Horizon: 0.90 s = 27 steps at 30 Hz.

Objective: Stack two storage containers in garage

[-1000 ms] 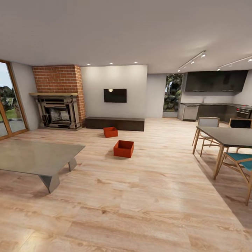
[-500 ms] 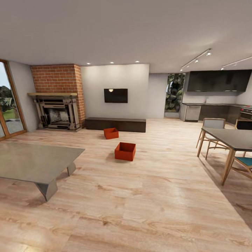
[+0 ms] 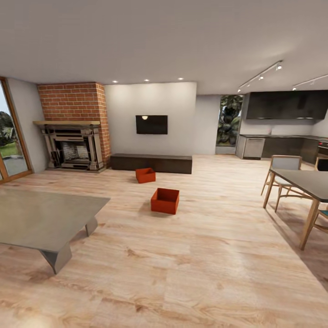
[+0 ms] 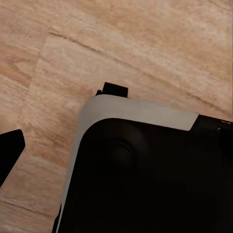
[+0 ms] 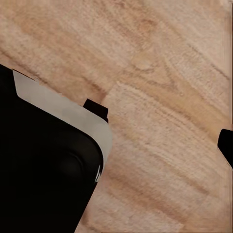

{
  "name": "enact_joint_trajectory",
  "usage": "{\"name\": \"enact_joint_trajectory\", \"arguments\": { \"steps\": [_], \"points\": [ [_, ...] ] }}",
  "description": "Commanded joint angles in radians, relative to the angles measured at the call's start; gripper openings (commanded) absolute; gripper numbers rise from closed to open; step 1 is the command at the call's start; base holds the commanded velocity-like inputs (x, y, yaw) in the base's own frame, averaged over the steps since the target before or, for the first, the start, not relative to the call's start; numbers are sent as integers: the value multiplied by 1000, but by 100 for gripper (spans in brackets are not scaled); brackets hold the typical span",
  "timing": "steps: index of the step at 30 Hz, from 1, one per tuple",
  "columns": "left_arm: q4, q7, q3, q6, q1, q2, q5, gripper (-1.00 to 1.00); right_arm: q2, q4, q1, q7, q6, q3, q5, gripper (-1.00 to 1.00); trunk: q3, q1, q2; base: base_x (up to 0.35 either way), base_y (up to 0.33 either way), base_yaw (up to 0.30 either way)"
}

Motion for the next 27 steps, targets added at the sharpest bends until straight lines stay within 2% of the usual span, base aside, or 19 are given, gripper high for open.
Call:
{"name": "enact_joint_trajectory", "arguments": {
  "steps": [1,12,14,18,22,27],
  "points": [
    [-2,1,0,4,0,0,11,100,0,3,-1,-4,-5,-1,9,100,-1,1,-1,324,102,0],
    [-2,1,0,4,0,0,11,100,5,3,-1,-10,-4,-18,-13,100,-1,1,-1,324,102,0],
    [-2,1,0,4,0,0,11,100,5,3,-1,-11,-3,-29,-28,100,-1,1,-1,324,102,0],
    [-2,1,0,4,0,0,11,100,5,3,-1,-15,-3,-78,-89,100,-1,1,-1,324,102,0],
    [-2,1,0,4,0,0,11,100,3,3,-1,-16,-2,-94,-111,100,-1,1,-1,324,102,0],
    [-2,1,0,4,0,0,11,100,2,3,-1,-17,-2,-99,-118,100,-1,1,-1,324,102,0]
  ]
}}
